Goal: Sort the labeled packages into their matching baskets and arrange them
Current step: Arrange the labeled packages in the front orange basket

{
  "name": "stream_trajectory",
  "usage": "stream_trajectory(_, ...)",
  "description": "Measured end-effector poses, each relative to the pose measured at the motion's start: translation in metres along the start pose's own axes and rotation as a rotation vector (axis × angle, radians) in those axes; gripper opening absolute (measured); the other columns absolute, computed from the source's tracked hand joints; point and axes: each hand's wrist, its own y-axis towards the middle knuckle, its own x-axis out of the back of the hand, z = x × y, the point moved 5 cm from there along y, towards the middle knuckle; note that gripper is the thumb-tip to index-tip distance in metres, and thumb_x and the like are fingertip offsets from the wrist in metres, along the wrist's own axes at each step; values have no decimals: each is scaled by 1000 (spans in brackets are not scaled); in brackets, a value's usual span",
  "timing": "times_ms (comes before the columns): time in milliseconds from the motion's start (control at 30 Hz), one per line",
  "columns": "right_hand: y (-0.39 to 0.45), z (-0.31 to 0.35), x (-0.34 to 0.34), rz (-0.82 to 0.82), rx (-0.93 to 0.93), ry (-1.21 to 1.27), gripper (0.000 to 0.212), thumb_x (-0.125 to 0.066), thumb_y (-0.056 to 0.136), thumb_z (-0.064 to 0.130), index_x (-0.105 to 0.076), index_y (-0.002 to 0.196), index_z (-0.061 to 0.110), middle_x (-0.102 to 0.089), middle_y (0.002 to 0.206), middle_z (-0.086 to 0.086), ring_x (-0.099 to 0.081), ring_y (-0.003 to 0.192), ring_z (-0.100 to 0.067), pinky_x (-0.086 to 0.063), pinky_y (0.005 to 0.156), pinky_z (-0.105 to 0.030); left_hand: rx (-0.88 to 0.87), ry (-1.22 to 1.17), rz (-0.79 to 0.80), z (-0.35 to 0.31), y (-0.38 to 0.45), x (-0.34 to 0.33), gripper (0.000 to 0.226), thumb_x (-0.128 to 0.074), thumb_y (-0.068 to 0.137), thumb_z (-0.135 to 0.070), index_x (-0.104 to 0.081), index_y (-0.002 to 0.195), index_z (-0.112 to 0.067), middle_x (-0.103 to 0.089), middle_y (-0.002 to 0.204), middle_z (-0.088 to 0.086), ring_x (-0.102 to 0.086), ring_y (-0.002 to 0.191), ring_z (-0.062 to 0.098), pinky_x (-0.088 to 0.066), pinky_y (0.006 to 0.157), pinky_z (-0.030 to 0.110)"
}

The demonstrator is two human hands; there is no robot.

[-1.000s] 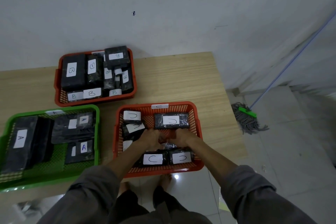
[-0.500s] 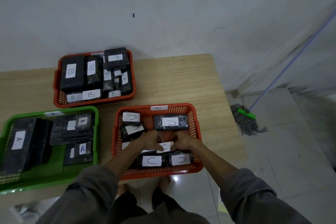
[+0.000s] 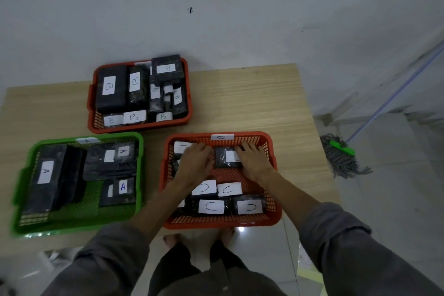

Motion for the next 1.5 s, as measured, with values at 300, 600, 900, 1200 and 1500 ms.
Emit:
stream_trajectory(300,-11,3,-9,46,122,-47,89,-80,77,29,-31,149,15,-36,146,-11,-35,135,-29,-29,116,-50,55,320,-10,48,-6,15,61,-75,79,-38,-54,129,-11,-51,131,13,-49,122,32,-39,106,46)
stream_trajectory(600,-17,10,-12,27,146,-119,83,-77,77,43,-35,146,19,-41,145,-7,-36,133,-27,-26,115,-49,141,355,29,54,-7,12,61,-69,82,-42,-53,132,-12,-43,142,16,-40,132,32,-35,110,46)
stream_trajectory(900,-23,0,-14,82,8,-62,99,-78,76,47,-22,152,16,-35,152,-12,-33,141,-31,-25,118,-53,131,390,37,56,-6,15,53,-70,81,-43,-60,123,-14,-45,135,15,-42,122,31,-39,102,43)
stream_trajectory(1200,-29,19,-5,90,-199,71,127,-77,72,62,3,158,14,-43,136,-20,-57,114,-34,-51,92,-43,78,427,72,51,-3,9,39,-71,81,-40,-63,108,-13,-62,116,8,-53,112,26,-44,98,40)
stream_trajectory(1500,-49,4,-6,40,-447,257,80,-59,100,25,-8,156,-1,-26,154,-25,-60,118,-31,-51,99,-39,61,383,79,52,-4,5,39,-64,88,-40,-57,117,-16,-59,125,4,-52,123,21,-35,112,38)
